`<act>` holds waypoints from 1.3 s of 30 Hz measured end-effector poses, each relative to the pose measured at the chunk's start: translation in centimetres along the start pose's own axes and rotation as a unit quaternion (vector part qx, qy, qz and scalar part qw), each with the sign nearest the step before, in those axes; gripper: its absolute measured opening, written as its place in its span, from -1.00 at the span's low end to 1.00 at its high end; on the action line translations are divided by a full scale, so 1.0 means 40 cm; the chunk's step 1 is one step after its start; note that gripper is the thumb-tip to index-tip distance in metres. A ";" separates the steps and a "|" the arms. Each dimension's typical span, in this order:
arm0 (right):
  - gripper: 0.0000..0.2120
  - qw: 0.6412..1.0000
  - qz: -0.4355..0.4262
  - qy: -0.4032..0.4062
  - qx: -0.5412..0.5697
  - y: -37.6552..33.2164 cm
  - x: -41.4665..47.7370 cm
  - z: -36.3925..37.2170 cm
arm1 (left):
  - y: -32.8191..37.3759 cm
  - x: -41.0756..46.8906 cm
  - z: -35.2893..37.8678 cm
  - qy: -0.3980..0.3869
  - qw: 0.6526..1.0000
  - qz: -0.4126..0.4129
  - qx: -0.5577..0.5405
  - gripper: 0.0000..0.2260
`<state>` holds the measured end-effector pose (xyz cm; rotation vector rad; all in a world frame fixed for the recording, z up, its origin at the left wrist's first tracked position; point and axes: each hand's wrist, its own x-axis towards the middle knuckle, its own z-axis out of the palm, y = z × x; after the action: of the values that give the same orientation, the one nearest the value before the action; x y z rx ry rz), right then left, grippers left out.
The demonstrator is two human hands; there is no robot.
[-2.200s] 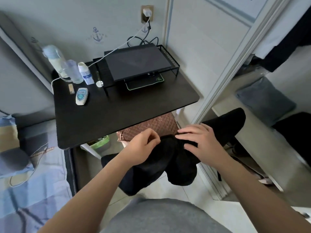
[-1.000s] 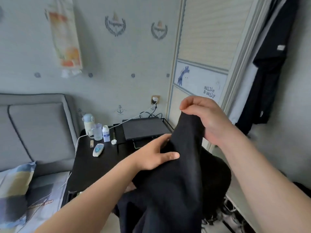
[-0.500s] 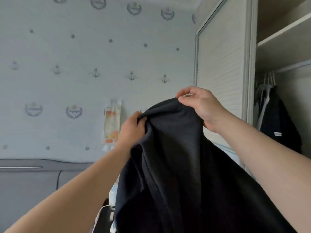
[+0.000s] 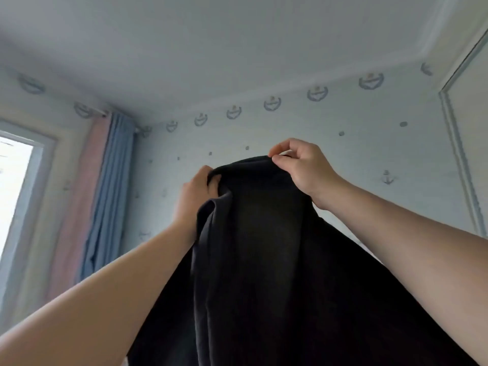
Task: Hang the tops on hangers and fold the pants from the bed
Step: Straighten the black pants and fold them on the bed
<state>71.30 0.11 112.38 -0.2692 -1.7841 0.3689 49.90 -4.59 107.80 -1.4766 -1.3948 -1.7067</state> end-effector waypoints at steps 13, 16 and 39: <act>-0.87 0.971 0.026 -0.157 0.178 -0.055 -0.037 0.803 | -0.484 -0.057 -0.665 -0.022 0.940 -0.052 0.336 -0.73; -0.86 0.954 0.054 -0.201 0.215 -0.040 -0.087 0.997 | -0.592 -0.108 -0.789 -0.051 0.921 -0.095 0.375 -0.70; -0.88 0.631 0.409 -0.610 0.250 0.564 -1.121 1.646 | -1.220 -1.282 -0.665 0.000 0.636 -0.746 0.196 -0.79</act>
<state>17.86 -2.69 49.20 -0.4792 -2.6268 2.0903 12.28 -23.57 44.99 0.3069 -3.0902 -1.7360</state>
